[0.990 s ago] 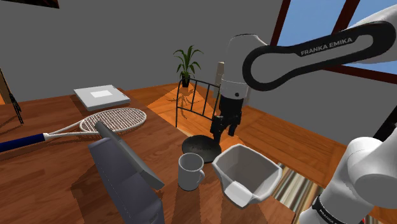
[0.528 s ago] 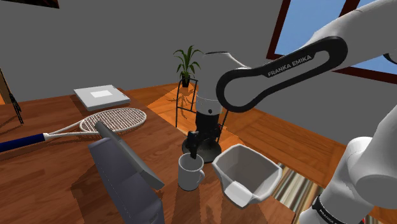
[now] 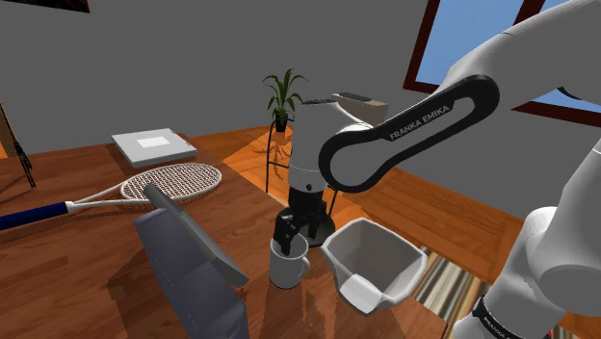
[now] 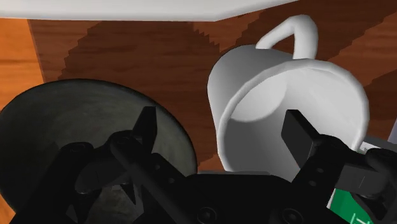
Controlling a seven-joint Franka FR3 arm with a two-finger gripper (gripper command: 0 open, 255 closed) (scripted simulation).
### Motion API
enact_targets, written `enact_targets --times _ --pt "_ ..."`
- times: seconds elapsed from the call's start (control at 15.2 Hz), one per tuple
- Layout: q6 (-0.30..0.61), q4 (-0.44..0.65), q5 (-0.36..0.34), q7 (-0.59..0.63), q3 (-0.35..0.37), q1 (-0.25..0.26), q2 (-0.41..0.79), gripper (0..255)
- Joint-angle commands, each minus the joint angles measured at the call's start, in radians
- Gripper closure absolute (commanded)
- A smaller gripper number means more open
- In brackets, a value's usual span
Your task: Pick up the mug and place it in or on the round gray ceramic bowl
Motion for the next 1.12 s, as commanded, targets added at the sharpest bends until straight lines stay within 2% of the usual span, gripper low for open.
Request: enact_targets --times 0.0,0.4,0.46,1.06 --pt "0.012 -0.007 -0.001 0.002 0.001 0.001 0.005 0" --pt "0.012 -0.007 -0.001 0.002 0.001 0.001 0.005 0" --pt "0.012 -0.007 -0.001 0.002 0.001 0.001 0.005 255" --pt "0.012 -0.007 -0.001 0.002 0.001 0.001 0.005 255"
